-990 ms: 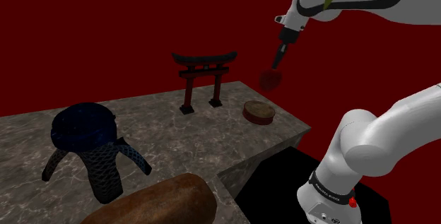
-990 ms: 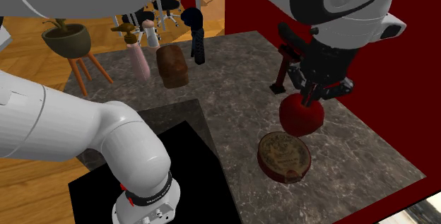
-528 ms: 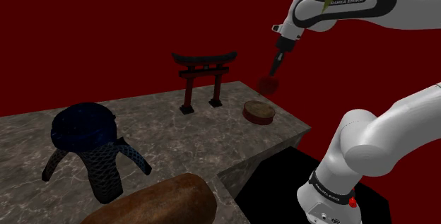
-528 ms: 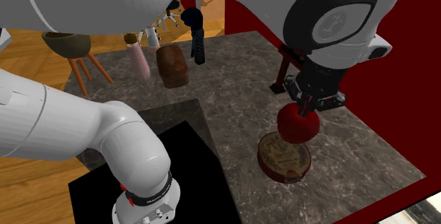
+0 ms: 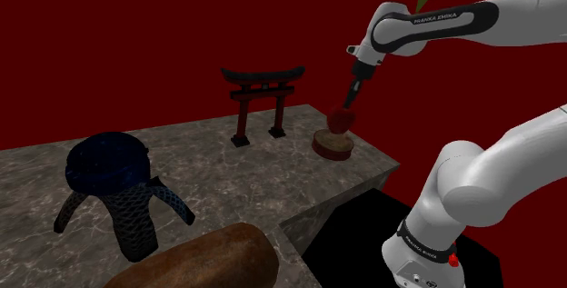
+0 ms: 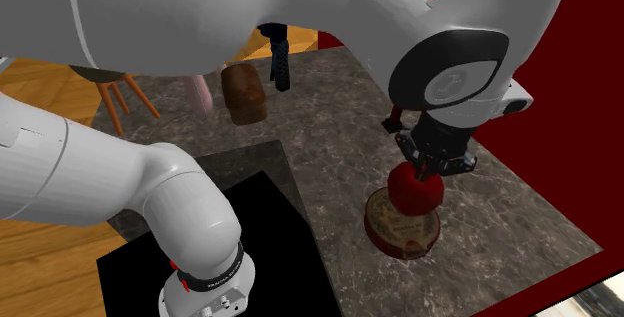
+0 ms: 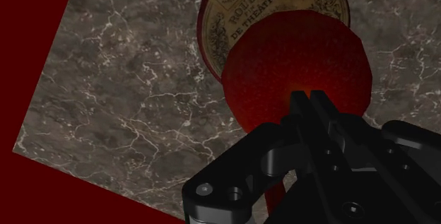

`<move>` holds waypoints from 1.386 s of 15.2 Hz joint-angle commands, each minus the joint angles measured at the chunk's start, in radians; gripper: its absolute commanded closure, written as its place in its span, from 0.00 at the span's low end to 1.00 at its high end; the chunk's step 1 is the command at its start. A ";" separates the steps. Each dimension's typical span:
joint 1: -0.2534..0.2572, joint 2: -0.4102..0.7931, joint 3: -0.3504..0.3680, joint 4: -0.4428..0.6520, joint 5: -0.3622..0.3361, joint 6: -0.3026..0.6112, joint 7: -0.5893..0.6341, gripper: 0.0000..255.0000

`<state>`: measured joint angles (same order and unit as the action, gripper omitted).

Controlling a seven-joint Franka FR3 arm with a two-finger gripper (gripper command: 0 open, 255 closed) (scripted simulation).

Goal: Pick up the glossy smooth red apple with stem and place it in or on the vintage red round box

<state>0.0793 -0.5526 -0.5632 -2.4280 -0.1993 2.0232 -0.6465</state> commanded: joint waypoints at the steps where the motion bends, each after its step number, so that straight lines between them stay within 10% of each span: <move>1: 0.000 0.007 -0.006 -0.019 -0.002 0.026 -0.002 1.00; 13: 0.001 0.027 -0.025 -0.065 -0.005 0.092 -0.009 1.00; 14: 0.001 0.027 -0.025 -0.065 -0.005 0.092 -0.009 0.00; 21: -0.004 -0.002 -0.006 -0.019 -0.005 0.018 -0.005 0.00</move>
<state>0.0768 -0.5456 -0.5744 -2.4673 -0.2049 2.0711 -0.6501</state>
